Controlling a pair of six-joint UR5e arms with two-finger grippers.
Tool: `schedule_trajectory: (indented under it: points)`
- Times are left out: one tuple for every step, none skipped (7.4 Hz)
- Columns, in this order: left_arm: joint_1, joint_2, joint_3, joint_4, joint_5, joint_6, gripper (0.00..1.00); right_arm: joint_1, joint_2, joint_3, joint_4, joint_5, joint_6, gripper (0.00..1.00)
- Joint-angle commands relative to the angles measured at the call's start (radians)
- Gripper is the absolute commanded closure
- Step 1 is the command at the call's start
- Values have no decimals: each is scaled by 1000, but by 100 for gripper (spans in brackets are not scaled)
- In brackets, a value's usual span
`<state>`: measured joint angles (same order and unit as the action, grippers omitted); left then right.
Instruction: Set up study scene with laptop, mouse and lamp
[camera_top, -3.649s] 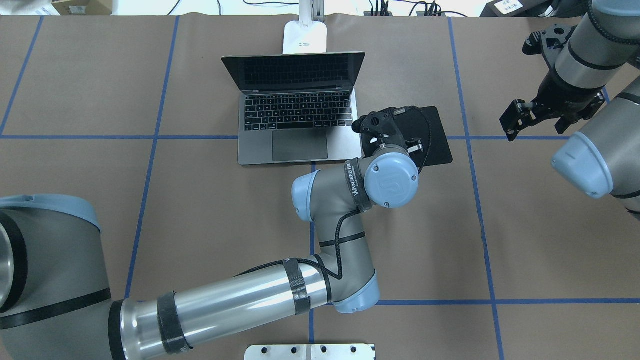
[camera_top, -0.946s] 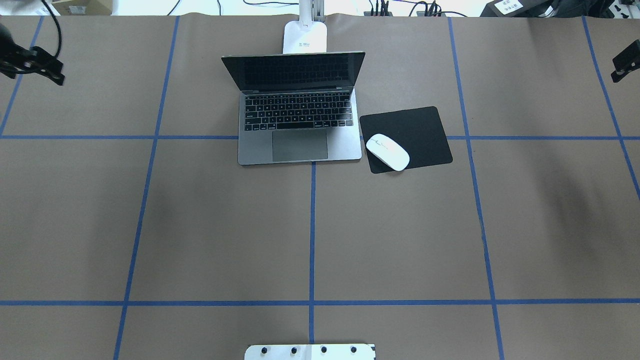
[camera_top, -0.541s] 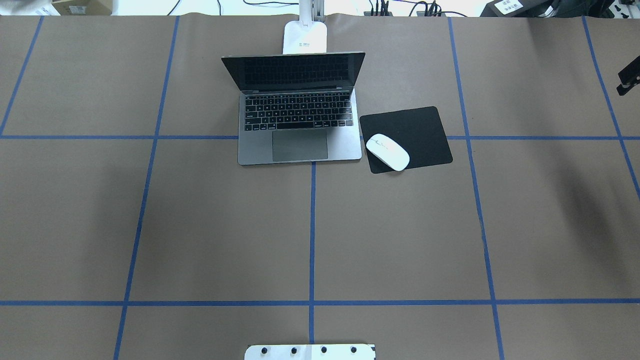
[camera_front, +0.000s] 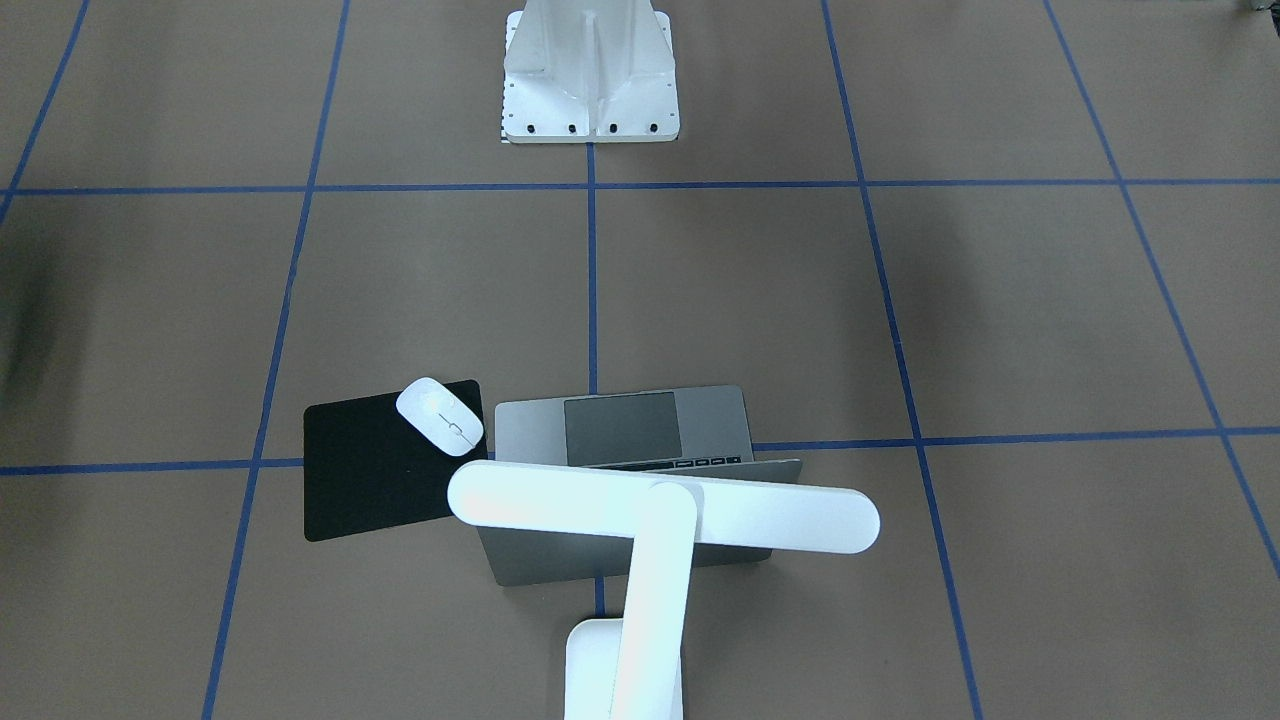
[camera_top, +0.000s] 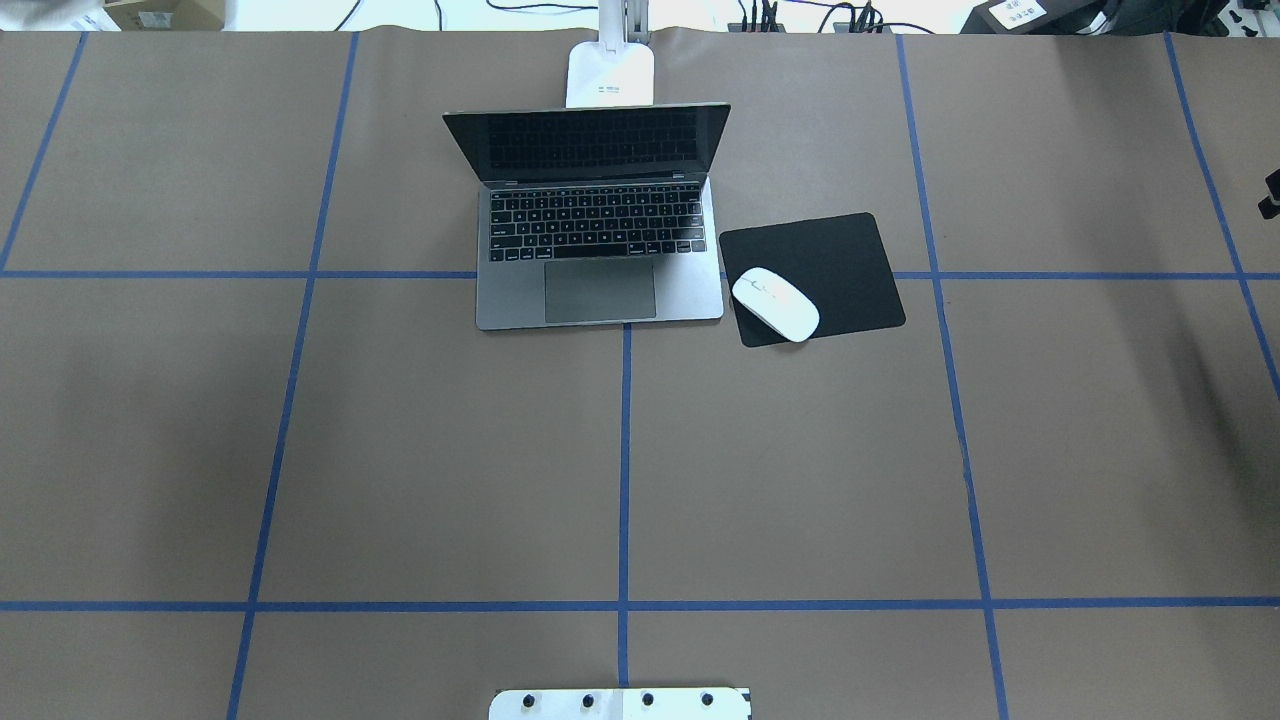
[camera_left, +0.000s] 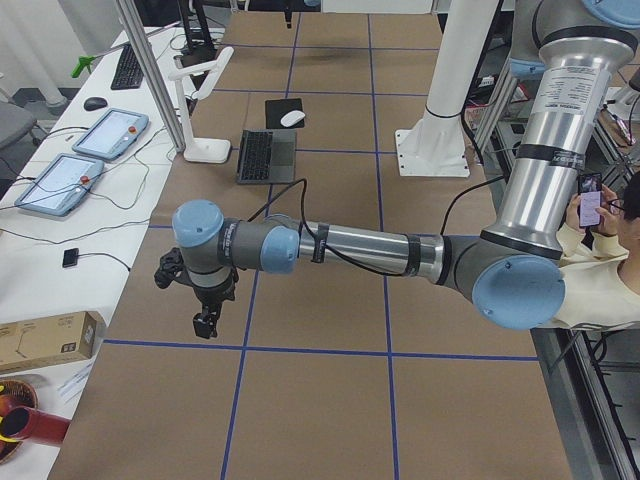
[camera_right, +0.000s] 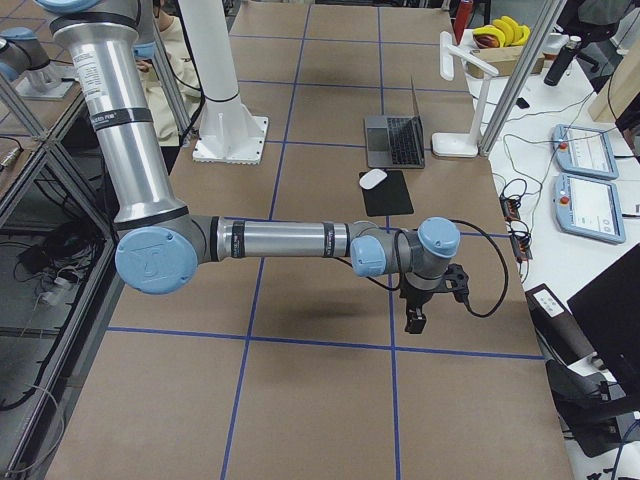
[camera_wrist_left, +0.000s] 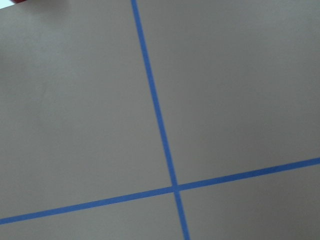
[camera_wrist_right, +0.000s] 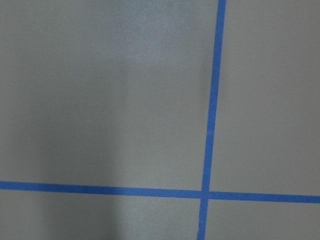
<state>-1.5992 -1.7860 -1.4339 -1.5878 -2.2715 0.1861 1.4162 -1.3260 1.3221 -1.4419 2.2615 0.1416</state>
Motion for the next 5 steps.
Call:
schedule_trajectory:
  points:
    - [-99, 11, 93, 2, -5, 151, 1, 9, -4, -4, 8, 6, -2, 0]
    - [-105, 23, 93, 0, -23, 153, 1, 9, -4, -4, 8, 6, -2, 0]
    - [-105, 28, 92, 0, -23, 153, 1, 9, -4, -4, 8, 7, 0, 0]
    - [-105, 28, 95, 2, -23, 153, 1, 12, -4, -4, 8, 10, 0, 0]
    - [-105, 28, 93, 2, -23, 153, 1, 12, -4, -4, 8, 10, 1, 0]
